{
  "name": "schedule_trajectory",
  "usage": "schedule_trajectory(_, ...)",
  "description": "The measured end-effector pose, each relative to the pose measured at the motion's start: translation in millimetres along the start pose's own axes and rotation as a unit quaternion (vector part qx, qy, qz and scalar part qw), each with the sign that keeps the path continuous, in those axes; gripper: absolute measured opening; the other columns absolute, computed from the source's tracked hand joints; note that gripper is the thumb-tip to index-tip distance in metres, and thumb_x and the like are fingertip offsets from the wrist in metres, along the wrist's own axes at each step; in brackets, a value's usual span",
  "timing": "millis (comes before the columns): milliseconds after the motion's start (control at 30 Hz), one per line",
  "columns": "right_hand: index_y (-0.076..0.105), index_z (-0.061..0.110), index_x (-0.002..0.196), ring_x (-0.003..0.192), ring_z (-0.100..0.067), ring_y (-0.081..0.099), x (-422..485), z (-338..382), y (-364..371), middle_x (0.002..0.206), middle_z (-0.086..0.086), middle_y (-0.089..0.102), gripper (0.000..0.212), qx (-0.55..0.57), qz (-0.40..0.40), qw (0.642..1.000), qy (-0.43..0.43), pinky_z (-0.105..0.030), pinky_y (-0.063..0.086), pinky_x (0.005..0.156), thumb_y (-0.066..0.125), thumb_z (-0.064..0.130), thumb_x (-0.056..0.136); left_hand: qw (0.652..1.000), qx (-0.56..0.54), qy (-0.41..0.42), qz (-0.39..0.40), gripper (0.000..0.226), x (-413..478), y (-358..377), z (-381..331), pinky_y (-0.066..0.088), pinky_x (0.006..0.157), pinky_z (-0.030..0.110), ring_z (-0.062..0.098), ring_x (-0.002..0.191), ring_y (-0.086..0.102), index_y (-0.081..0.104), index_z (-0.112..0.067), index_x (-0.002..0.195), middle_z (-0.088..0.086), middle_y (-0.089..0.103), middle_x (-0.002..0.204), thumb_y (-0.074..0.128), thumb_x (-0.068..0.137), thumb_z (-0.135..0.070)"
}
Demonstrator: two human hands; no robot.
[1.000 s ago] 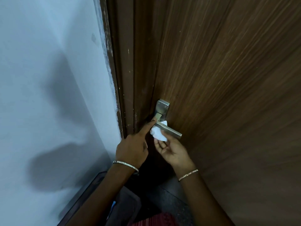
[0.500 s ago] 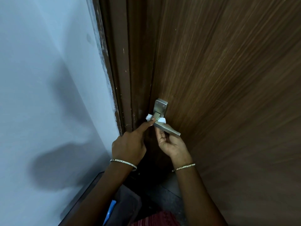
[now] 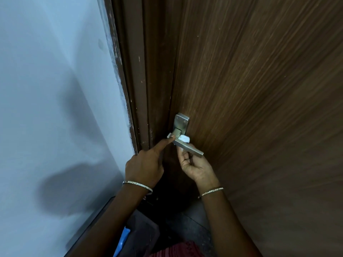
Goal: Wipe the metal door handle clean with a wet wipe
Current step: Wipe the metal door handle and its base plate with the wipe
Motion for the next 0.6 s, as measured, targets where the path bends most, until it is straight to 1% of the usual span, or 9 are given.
schedule_trajectory(100, 0.060, -0.014, 0.091, 0.064, -0.042, 0.074, 11.1, -3.5, -1.7, 0.072, -0.031, 0.072, 0.005, 0.015, -0.018, 1.000, 0.006, -0.043, 0.063, 0.078, 0.056, -0.012, 0.088, 1.000, 0.002, 0.002, -0.013, 0.070, -0.4, 1.2, 0.1, 0.057, 0.064, 0.036, 0.029, 0.073, 0.068, 0.018, -0.058, 0.146, 0.005, 0.070, 0.087, 0.048, 0.093, -0.023)
schedule_trajectory(133, 0.060, -0.013, 0.092, 0.067, -0.043, 0.074, 16.1, -3.8, -2.3, 0.071, -0.031, 0.071, 0.010, 0.017, -0.033, 0.999, 0.015, -0.040, 0.062, 0.085, 0.053, -0.007, 0.095, 1.000, -0.002, 0.002, -0.016, 0.070, -0.7, 1.6, -0.2, 0.057, 0.063, 0.036, 0.029, 0.073, 0.068, 0.019, -0.058, 0.146, 0.006, 0.070, 0.087, 0.048, 0.093, -0.023)
schedule_trajectory(167, 0.059, -0.013, 0.094, 0.077, -0.043, 0.073, 21.1, -4.4, -1.1, 0.076, -0.032, 0.071, 0.014, 0.024, -0.039, 0.998, 0.031, -0.039, 0.059, 0.088, 0.050, -0.003, 0.099, 1.000, -0.006, 0.001, -0.016, 0.071, -0.6, 2.0, -0.4, 0.056, 0.063, 0.036, 0.030, 0.073, 0.067, 0.019, -0.059, 0.145, 0.006, 0.070, 0.087, 0.048, 0.092, -0.022)
schedule_trajectory(267, 0.061, -0.010, 0.112, 0.117, -0.036, 0.065, 28.5, -10.4, 3.6, 0.116, -0.025, 0.069, 0.022, 0.065, -0.076, 0.993, 0.060, -0.047, 0.055, 0.085, 0.044, 0.002, 0.104, 1.000, -0.010, 0.003, -0.015, 0.074, -0.7, 2.8, -0.6, 0.055, 0.060, 0.035, 0.029, 0.069, 0.066, 0.016, -0.061, 0.145, 0.006, 0.069, 0.084, 0.049, 0.092, -0.022)
schedule_trajectory(300, 0.059, -0.009, 0.120, 0.122, -0.034, 0.063, 30.6, -12.3, 4.9, 0.125, -0.020, 0.067, 0.026, 0.087, -0.082, 0.991, 0.064, -0.049, 0.055, 0.085, 0.043, 0.002, 0.104, 1.000, -0.012, 0.003, -0.016, 0.074, -1.6, 3.1, -0.8, 0.055, 0.059, 0.034, 0.028, 0.068, 0.066, 0.015, -0.061, 0.145, 0.006, 0.069, 0.083, 0.049, 0.092, -0.022)
schedule_trajectory(367, 0.058, -0.009, 0.126, 0.123, -0.033, 0.062, 30.2, -13.2, 6.9, 0.132, -0.016, 0.065, 0.029, 0.119, -0.095, 0.985, 0.078, -0.048, 0.054, 0.093, 0.042, 0.001, 0.104, 1.000, -0.011, 0.000, -0.019, 0.073, -2.2, 3.6, -1.6, 0.055, 0.059, 0.035, 0.028, 0.067, 0.066, 0.016, -0.060, 0.145, 0.007, 0.069, 0.083, 0.049, 0.092, -0.022)
schedule_trajectory(433, 0.060, -0.012, 0.115, 0.123, -0.038, 0.061, 23.7, -10.4, 8.1, 0.131, -0.021, 0.064, 0.025, 0.142, -0.083, 0.982, 0.092, -0.047, 0.054, 0.097, 0.044, -0.001, 0.100, 1.000, -0.014, -0.007, -0.019, 0.074, -1.8, 4.1, -1.8, 0.056, 0.062, 0.037, 0.030, 0.070, 0.067, 0.017, -0.062, 0.144, 0.007, 0.069, 0.084, 0.049, 0.091, -0.021)
schedule_trajectory(500, 0.060, -0.017, 0.098, 0.123, -0.042, 0.059, 13.0, -6.3, 9.8, 0.124, -0.030, 0.063, 0.021, 0.141, -0.060, 0.983, 0.104, -0.047, 0.054, 0.097, 0.048, -0.010, 0.083, 1.000, -0.021, -0.014, -0.011, 0.073, -1.6, 4.9, -1.3, 0.057, 0.063, 0.038, 0.030, 0.070, 0.067, 0.017, -0.062, 0.143, 0.006, 0.068, 0.084, 0.048, 0.091, -0.020)
schedule_trajectory(600, 0.061, -0.025, 0.077, 0.120, -0.039, 0.061, -0.5, -1.0, 12.3, 0.095, -0.038, 0.061, 0.015, 0.111, -0.057, 0.987, 0.105, -0.040, 0.055, 0.098, 0.054, -0.018, 0.065, 1.000, -0.019, -0.021, -0.008, 0.072, -1.5, 5.0, -2.1, 0.056, 0.061, 0.036, 0.025, 0.064, 0.062, 0.017, -0.059, 0.145, 0.000, 0.058, 0.074, 0.048, 0.093, -0.020)
Point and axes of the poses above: each hand's wrist, its own x-axis towards the middle knuckle, its own y-axis out of the palm, z = x × y, the point moved 3 cm from there along x, towards the middle knuckle
